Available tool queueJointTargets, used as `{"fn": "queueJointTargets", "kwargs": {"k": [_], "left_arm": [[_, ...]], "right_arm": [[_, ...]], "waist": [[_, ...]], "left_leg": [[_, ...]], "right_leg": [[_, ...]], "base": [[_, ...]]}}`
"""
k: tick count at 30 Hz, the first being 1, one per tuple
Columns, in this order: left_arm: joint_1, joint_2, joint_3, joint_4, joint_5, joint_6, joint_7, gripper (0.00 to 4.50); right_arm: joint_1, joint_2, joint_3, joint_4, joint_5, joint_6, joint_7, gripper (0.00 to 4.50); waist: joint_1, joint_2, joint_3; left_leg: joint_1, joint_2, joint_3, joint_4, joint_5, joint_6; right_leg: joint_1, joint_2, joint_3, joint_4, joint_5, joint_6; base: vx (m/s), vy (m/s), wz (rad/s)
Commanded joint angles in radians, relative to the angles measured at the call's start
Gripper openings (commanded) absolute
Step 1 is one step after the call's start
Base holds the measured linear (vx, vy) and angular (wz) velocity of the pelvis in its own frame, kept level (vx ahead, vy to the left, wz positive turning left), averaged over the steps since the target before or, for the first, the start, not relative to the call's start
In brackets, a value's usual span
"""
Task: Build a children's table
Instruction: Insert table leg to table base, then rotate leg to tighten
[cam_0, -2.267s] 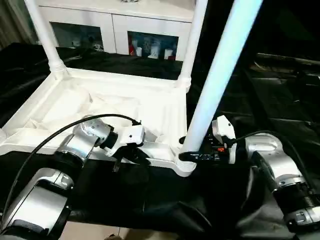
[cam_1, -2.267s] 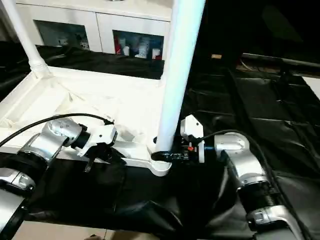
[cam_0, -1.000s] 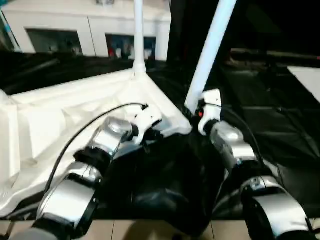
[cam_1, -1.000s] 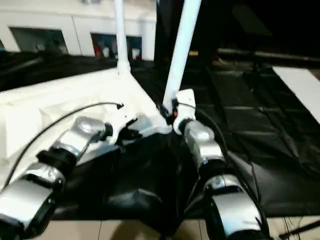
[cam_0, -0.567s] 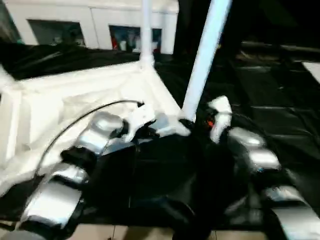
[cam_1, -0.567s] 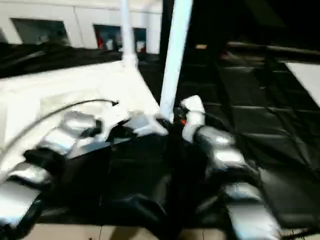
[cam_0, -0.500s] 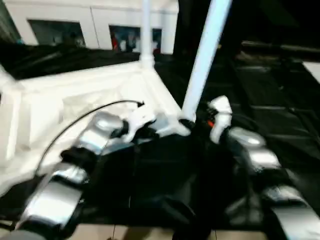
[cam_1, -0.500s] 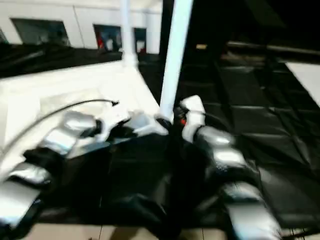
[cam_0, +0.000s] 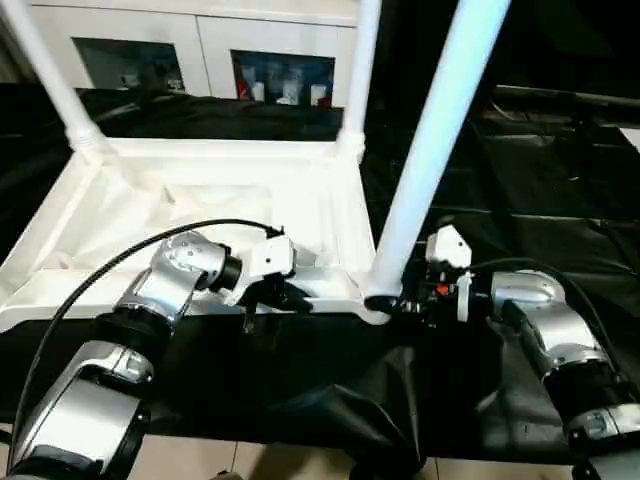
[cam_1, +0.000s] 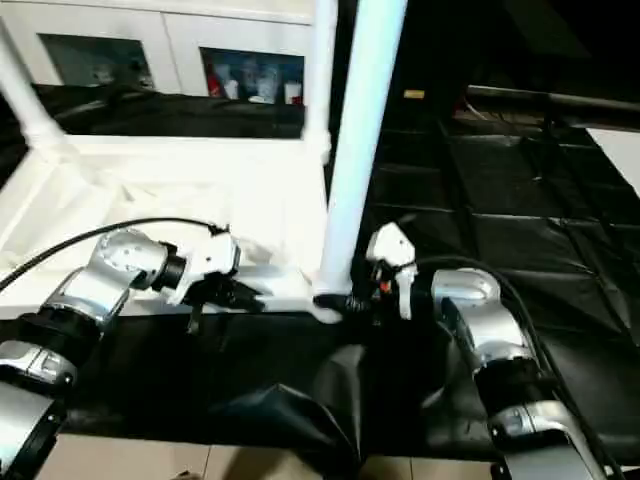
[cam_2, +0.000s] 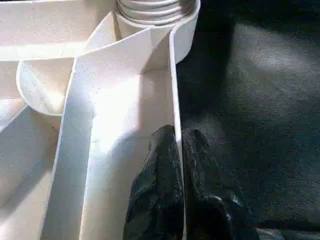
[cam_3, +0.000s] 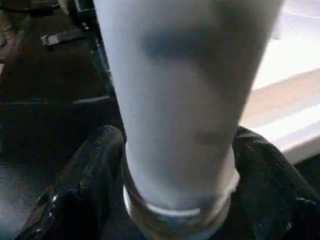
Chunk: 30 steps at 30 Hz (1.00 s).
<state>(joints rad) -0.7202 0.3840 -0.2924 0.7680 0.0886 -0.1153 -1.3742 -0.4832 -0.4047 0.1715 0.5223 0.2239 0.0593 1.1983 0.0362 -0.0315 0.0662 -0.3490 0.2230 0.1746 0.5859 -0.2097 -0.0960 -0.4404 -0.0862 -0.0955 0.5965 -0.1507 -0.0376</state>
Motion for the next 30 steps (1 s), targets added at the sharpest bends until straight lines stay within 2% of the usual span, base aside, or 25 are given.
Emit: {"fn": "queueJointTargets", "kwargs": {"k": [1, 8, 15, 19, 21, 22, 23, 25, 27, 30], "left_arm": [[-0.017, -0.026, 0.029, -0.045, -0.079, -0.036, -0.001, 0.0], [-0.021, -0.025, 0.033, -0.038, -0.074, -0.038, -0.008, 0.0], [-0.023, -0.022, 0.035, -0.025, -0.064, -0.044, -0.01, 0.0], [-0.023, -0.025, 0.036, -0.017, -0.052, -0.035, 0.016, 0.0], [-0.026, -0.037, 0.039, -0.003, -0.029, -0.002, 0.086, 0.0], [-0.036, -0.046, 0.036, 0.02, 0.003, 0.03, 0.157, 0.0], [-0.04, -0.05, 0.035, 0.03, 0.015, 0.045, 0.186, 0.0], [-0.049, -0.072, 0.042, 0.048, 0.016, 0.084, 0.228, 0.0], [-0.062, -0.097, 0.045, 0.064, 0.026, 0.123, 0.282, 0.0], [-0.088, -0.137, 0.049, 0.096, 0.048, 0.173, 0.389, 0.0]], "right_arm": [[0.006, 0.015, 0.04, -0.024, -0.009, 0.001, 0.037, 3.05], [0.012, 0.024, 0.053, -0.025, -0.013, 0.015, 0.052, 2.72], [0.013, 0.017, 0.065, -0.014, -0.033, 0.004, 0.06, 2.72], [0.007, 0.035, 0.053, 0.016, -0.05, 0.012, 0.002, 2.72], [-0.014, 0.083, 0.015, 0.088, -0.075, 0.011, -0.152, 2.72], [-0.031, 0.123, -0.016, 0.143, -0.085, 0.021, -0.279, 2.72], [-0.036, 0.136, -0.026, 0.16, -0.088, 0.025, -0.32, 2.72], [-0.046, 0.177, -0.051, 0.197, -0.089, 0.034, -0.429, 2.71], [-0.06, 0.219, -0.078, 0.234, -0.095, 0.049, -0.553, 2.7], [-0.083, 0.277, -0.114, 0.286, -0.1, 0.071, -0.726, 2.7]], "waist": [[0.002, -0.004, -0.07], [0.001, -0.004, -0.074], [0.003, -0.006, -0.076], [0.002, -0.007, -0.076], [-0.003, -0.005, -0.074], [-0.009, -0.003, -0.072], [-0.014, -0.004, -0.071], [-0.018, -0.003, -0.069], [-0.023, -0.002, -0.068], [-0.032, 0.0, -0.067]], "left_leg": [[-0.005, 0.005, 0.015, -0.058, -0.128, 0.079], [-0.01, 0.004, 0.013, -0.056, -0.089, 0.092], [-0.01, 0.003, 0.014, -0.054, -0.093, 0.093], [-0.01, 0.003, 0.013, -0.053, -0.088, 0.093], [-0.009, 0.002, 0.012, -0.055, -0.1, 0.079], [-0.012, -0.001, 0.009, -0.056, -0.118, 0.06], [-0.008, -0.002, 0.009, -0.057, -0.132, 0.043], [-0.004, -0.003, 0.009, -0.058, -0.152, 0.032], [-0.007, -0.005, 0.008, -0.059, -0.166, 0.028], [-0.003, -0.008, 0.007, -0.059, -0.186, 0.019]], "right_leg": [[0.079, -0.045, 0.051, -0.069, -0.257, -0.199], [0.085, -0.043, 0.05, -0.057, -0.18, -0.217], [0.087, -0.043, 0.049, -0.057, -0.184, -0.214], [0.086, -0.043, 0.049, -0.055, -0.183, -0.213], [0.082, -0.045, 0.05, -0.059, -0.211, -0.208], [0.084, -0.046, 0.049, -0.062, -0.255, -0.194], [0.081, -0.046, 0.048, -0.069, -0.304, -0.175], [0.077, -0.044, 0.047, -0.076, -0.353, -0.163], [0.078, -0.042, 0.046, -0.078, -0.378, -0.152], [0.073, -0.04, 0.044, -0.087, -0.419, -0.137]], "base": [[0.0, 0.0, 0.0], [0.0, 0.0, 0.0], [0.0, 0.0, 0.0], [0.0, 0.0, 0.0], [0.0, 0.0, 0.0], [0.0, 0.0, 0.0], [0.0, 0.0, 0.0], [0.0, 0.0, 0.0], [0.0, 0.0, 0.0], [0.0, 0.0, 0.0]]}}
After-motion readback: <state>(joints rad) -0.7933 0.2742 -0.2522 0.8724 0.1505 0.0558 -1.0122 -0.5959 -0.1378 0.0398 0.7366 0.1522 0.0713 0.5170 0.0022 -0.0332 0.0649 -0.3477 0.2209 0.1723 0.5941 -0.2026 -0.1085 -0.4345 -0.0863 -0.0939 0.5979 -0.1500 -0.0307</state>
